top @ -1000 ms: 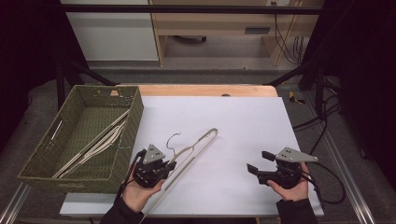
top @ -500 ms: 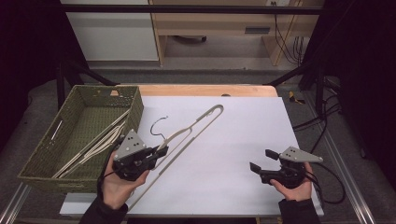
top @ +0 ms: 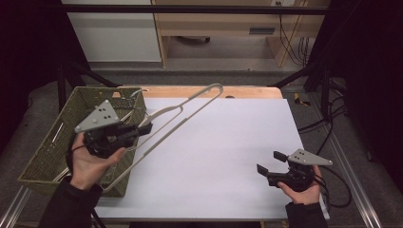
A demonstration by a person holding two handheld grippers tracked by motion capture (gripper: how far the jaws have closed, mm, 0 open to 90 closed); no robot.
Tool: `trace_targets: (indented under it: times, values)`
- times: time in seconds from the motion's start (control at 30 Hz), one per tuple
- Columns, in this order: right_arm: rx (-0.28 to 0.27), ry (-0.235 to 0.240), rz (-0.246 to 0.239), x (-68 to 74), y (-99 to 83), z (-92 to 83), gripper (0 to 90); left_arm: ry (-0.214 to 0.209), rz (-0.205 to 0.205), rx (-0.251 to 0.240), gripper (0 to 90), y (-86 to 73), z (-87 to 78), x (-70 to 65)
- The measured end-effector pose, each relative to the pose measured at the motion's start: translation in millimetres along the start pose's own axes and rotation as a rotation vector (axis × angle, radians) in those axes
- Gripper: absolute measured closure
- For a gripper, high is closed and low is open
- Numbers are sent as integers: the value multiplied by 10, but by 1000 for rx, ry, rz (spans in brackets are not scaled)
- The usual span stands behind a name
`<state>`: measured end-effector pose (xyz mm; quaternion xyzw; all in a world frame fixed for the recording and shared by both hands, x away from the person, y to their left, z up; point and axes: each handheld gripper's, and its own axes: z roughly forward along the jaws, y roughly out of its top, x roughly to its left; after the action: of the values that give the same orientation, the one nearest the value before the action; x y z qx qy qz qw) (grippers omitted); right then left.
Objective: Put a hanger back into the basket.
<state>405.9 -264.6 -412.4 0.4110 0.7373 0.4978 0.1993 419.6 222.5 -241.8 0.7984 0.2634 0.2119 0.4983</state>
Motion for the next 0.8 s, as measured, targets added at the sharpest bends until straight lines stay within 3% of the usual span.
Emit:
trace_targets:
  times: [0.13, 0.3, 0.43, 0.8]
  values:
    - [2, -1, 1, 1, -1, 4, 166, 30, 17, 1, 854, 67, -122, 167]
    - [13, 1, -8, 5, -2, 7, 165, 30, 22, -11, 854, 77, -237, 390]
    - [6, 6, -3, 7, 0, 6, 165, 71, 50, 0, 854, 66, -324, 553]
    - [11, 2, 1, 11, -1, 14, 165, 189, 78, 68, 854, -198, -429, 986]
